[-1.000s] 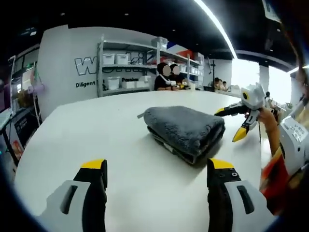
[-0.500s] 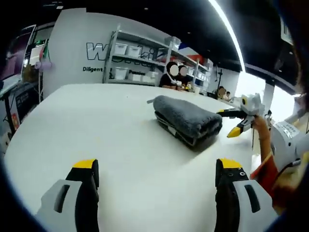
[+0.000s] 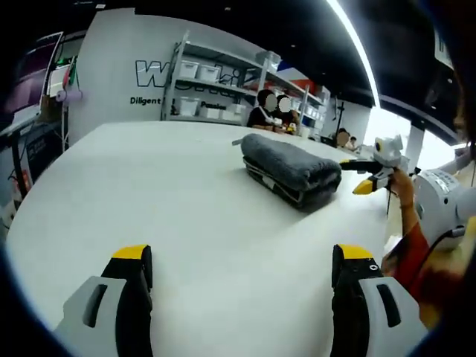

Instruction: Fold the towel on the table until its edges align and the towel forms a compact rectangular stack.

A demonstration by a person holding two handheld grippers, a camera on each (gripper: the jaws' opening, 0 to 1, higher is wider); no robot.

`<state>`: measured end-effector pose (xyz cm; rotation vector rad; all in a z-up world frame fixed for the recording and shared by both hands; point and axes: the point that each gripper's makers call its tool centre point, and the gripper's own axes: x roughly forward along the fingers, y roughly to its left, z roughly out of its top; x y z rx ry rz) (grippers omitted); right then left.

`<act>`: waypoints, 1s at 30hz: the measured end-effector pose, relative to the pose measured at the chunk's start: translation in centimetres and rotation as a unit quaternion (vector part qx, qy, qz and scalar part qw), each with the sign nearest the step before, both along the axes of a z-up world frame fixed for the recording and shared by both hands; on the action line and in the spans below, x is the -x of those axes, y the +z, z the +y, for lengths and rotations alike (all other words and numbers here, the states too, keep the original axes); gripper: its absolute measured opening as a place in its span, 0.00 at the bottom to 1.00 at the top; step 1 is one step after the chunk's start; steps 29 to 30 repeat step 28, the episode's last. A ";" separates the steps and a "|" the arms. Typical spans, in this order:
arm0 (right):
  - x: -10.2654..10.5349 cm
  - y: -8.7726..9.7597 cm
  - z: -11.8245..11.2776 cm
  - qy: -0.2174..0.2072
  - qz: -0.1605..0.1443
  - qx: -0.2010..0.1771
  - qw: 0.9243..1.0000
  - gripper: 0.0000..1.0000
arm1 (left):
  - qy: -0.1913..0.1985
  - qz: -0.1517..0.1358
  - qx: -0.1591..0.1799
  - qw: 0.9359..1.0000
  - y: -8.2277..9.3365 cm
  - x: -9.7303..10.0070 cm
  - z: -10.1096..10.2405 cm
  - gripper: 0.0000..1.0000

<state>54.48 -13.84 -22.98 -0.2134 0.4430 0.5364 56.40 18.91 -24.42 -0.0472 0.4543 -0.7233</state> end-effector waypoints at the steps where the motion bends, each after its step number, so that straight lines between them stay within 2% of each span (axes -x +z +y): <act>1: 0.1 0.0 0.0 -0.002 -0.001 -0.001 1.000 0.99 | 0.000 -0.002 0.002 1.000 0.1 -0.1 0.0 0.99; 9: 0.3 -0.1 0.2 -0.004 0.002 0.000 1.000 0.99 | -0.009 -0.003 0.009 1.000 -0.1 0.2 -0.2 0.99; 18: 0.6 0.0 0.2 -0.007 0.000 -0.002 1.000 0.99 | -0.019 -0.014 0.018 1.000 0.4 -0.3 -0.5 0.99; 30: 0.8 -0.1 -0.2 -0.011 0.001 -0.007 1.000 0.99 | -0.026 -0.017 0.011 0.999 0.6 -0.9 -0.9 0.99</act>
